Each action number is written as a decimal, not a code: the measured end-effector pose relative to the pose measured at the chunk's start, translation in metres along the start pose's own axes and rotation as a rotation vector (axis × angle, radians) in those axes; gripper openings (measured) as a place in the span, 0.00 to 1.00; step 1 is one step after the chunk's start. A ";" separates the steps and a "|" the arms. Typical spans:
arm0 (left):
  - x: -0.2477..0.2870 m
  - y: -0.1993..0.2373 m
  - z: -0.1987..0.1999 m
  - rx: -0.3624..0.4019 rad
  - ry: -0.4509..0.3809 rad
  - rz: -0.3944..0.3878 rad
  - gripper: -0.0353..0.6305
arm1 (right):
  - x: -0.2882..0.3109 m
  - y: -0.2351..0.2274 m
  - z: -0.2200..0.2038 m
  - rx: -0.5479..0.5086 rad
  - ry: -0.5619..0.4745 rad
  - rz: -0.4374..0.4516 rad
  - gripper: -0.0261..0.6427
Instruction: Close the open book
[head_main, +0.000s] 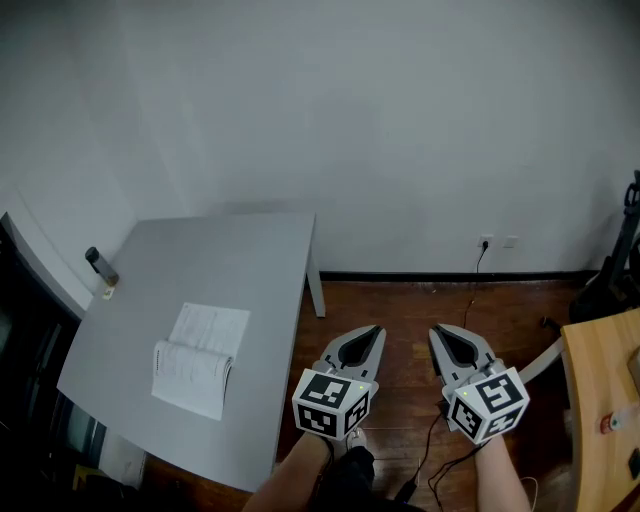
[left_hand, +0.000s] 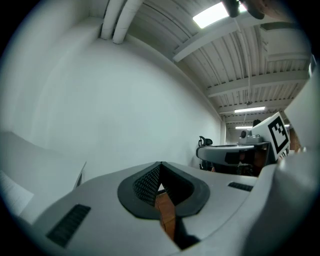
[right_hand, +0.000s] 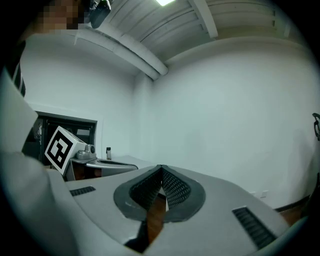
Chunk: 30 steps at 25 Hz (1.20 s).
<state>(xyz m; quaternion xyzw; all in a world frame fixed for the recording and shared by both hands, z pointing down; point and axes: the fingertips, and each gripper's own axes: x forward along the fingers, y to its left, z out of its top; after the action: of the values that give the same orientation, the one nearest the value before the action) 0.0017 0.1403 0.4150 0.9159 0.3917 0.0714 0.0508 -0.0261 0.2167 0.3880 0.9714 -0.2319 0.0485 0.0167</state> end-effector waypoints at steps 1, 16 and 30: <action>0.012 0.011 0.001 -0.006 0.001 -0.007 0.06 | 0.015 -0.008 0.001 -0.002 0.004 -0.005 0.05; 0.120 0.159 0.073 -0.002 -0.040 -0.001 0.06 | 0.197 -0.081 0.060 -0.013 -0.020 -0.023 0.04; 0.094 0.299 0.072 0.003 -0.020 0.454 0.06 | 0.364 -0.030 0.073 -0.016 -0.088 0.432 0.04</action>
<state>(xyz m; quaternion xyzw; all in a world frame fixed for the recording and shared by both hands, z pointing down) 0.2909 0.0004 0.3968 0.9813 0.1749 0.0713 0.0360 0.3171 0.0758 0.3518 0.9002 -0.4354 0.0067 0.0035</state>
